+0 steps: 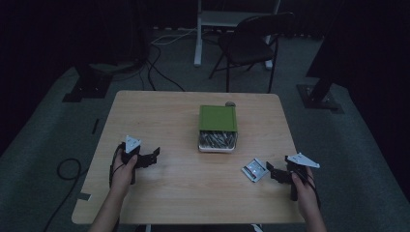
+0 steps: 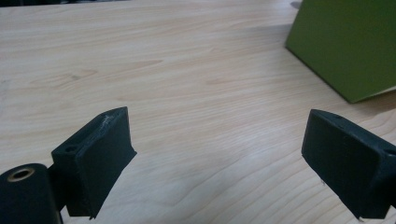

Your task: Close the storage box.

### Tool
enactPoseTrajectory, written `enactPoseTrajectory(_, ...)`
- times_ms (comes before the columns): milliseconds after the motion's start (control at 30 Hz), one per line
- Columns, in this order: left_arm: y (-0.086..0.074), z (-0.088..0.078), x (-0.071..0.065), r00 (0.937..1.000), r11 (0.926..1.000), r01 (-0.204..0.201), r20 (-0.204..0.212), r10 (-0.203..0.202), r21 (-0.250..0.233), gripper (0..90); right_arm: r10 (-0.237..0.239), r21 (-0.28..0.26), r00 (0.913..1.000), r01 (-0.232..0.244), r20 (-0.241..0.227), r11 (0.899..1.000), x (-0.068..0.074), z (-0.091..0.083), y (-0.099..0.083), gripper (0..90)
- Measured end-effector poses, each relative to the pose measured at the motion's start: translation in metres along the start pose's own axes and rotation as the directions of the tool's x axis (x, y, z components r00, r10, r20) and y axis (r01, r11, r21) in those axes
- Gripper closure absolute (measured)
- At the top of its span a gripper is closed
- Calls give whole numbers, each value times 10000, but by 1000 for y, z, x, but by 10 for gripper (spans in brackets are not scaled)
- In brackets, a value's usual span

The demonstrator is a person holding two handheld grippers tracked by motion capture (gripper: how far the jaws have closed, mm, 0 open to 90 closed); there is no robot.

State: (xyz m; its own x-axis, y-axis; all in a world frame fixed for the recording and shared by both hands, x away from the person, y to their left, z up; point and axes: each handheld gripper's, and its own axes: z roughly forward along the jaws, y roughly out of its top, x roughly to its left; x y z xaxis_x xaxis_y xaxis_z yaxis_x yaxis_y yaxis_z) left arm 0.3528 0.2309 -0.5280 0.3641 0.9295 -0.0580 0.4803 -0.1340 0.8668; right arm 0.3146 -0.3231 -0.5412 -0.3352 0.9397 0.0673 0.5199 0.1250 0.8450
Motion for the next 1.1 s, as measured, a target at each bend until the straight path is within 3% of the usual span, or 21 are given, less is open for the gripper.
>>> enactPoseTrajectory(367, -15, -15, 16, 9981, 9991, 405, -468, -398, 137, 94, 123, 126, 9993, -128, 366, 9998, -9, -18, -16, 113)
enactPoseTrajectory(600, -22, -24, 27, 9945, 9973, 719, -778, -705, 158, 94, 253, 552, 9974, -290, 675, 9981, -14, -24, -30, 113)
enactPoseTrajectory(833, -29, -32, 36, 9884, 9956, 916, -1234, -886, 187, 94, 456, 678, 9941, -525, 986, 9963, -18, -28, -36, 113)
enactPoseTrajectory(1067, -35, -41, 42, 9804, 9932, 1088, -1696, -1003, 414, 94, 340, 1109, 9892, -501, 1427, 9926, -17, -29, -37, 113)
enactPoseTrajectory(1100, -36, -44, 45, 9757, 9914, 1179, -1923, -1048, 576, 94, 298, 1207, 9882, -483, 1503, 9915, -17, -28, -37, 113)
